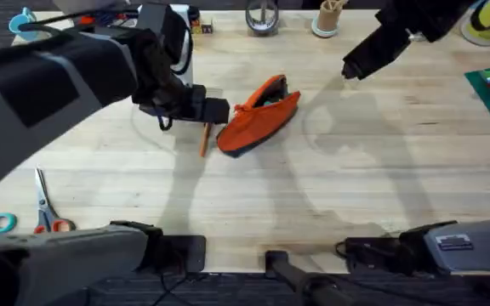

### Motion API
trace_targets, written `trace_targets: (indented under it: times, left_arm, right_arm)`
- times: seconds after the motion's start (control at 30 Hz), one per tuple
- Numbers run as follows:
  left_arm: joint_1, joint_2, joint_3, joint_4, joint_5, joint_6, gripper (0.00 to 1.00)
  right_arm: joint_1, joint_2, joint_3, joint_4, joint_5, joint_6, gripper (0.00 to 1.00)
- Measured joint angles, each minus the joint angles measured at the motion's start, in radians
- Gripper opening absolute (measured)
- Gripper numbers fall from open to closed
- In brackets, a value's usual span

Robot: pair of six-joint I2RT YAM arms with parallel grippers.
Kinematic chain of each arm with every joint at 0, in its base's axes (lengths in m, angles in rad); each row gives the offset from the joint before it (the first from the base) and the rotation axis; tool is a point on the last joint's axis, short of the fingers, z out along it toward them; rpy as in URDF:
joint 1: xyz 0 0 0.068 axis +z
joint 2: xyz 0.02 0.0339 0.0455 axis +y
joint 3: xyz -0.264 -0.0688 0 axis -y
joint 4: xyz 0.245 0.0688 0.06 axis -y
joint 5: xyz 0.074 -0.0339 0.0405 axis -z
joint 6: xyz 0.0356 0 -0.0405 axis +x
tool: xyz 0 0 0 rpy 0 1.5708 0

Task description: Unzip the bag, pick up the pens from the table one at a time and place them inside, then zip the bag closed.

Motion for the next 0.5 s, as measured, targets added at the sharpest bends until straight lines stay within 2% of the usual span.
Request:
trace_targets:
  times: [0.27, 0.5]
  left_arm:
    - [0.008, 0.076, 0.000, 0.001, 0.017, 0.043, 0.991]
    - [0.008, 0.147, 0.011, 0.007, 0.005, 0.056, 0.893]
  right_arm:
    - [0.000, 0.000, 0.000, 0.006, 0.000, 0.000, 0.998]
    - [0.000, 0.000, 0.000, 0.006, 0.000, 0.000, 0.998]
